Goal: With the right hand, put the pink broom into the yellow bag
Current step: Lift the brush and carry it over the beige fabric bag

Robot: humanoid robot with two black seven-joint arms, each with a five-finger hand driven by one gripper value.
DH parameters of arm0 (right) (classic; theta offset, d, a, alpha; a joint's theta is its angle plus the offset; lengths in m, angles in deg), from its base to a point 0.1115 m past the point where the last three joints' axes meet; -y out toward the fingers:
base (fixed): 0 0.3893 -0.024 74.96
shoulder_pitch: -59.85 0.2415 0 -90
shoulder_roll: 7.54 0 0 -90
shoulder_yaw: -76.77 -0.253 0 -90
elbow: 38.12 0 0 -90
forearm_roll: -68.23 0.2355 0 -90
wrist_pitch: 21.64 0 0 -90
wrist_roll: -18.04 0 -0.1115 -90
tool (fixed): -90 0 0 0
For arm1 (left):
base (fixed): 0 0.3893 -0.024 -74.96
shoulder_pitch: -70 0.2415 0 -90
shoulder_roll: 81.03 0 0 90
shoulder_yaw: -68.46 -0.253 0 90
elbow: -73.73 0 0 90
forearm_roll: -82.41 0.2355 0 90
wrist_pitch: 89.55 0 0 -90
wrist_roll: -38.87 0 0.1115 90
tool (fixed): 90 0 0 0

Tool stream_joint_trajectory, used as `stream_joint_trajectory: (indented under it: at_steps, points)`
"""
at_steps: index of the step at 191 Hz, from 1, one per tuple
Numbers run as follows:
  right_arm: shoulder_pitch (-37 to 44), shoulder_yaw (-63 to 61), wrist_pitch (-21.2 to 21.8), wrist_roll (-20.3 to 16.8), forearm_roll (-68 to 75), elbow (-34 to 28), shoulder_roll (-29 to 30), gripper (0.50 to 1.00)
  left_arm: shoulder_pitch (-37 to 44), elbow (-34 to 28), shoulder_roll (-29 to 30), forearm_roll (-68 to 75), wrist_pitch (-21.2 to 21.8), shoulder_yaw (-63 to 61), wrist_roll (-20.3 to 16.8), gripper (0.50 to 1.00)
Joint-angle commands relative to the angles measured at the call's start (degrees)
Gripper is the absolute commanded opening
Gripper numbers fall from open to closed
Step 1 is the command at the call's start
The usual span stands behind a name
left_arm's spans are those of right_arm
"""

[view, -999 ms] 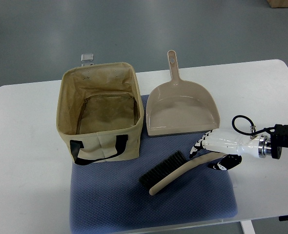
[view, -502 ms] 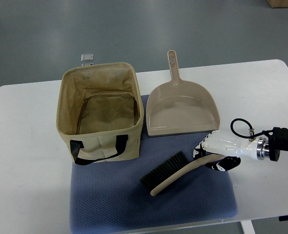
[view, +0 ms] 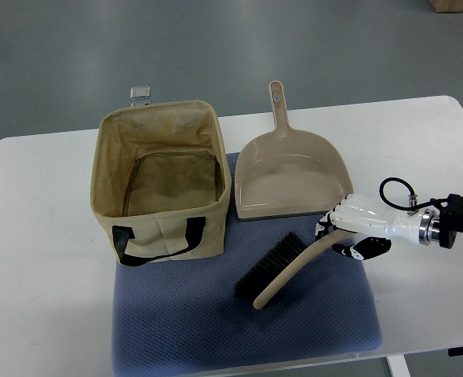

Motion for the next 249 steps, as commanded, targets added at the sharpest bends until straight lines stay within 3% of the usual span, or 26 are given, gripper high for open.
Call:
stream_joint_trajectory:
  at_steps: [1,76,120,181,249]
  points:
    - [1.9,-0.2,-1.5,0.2,0.4,0.1,-1.4,0.500,0.0,0.0,0.0,0.0,0.0,0.0,0.0,1.000]
    - [15.1,-1.9,-2.1,0.5,6.0,3.0,-4.5,0.500,0.0,0.0,0.0,0.0,0.0,0.0,0.0,1.000]
    - [26.2,-1.8,-1.7,0.5,9.4,9.8,-3.6,0.500,0.0,0.0,0.0,0.0,0.0,0.0,0.0,1.000]
    - [35.7,-1.3,-1.9,-0.2,8.4,14.5,7.8,0.500,0.0,0.0,0.0,0.0,0.0,0.0,0.0,1.000]
    - [35.9,-0.6,-3.7,-0.9,6.9,14.4,18.9,0.500,0.0,0.0,0.0,0.0,0.0,0.0,0.0,1.000]
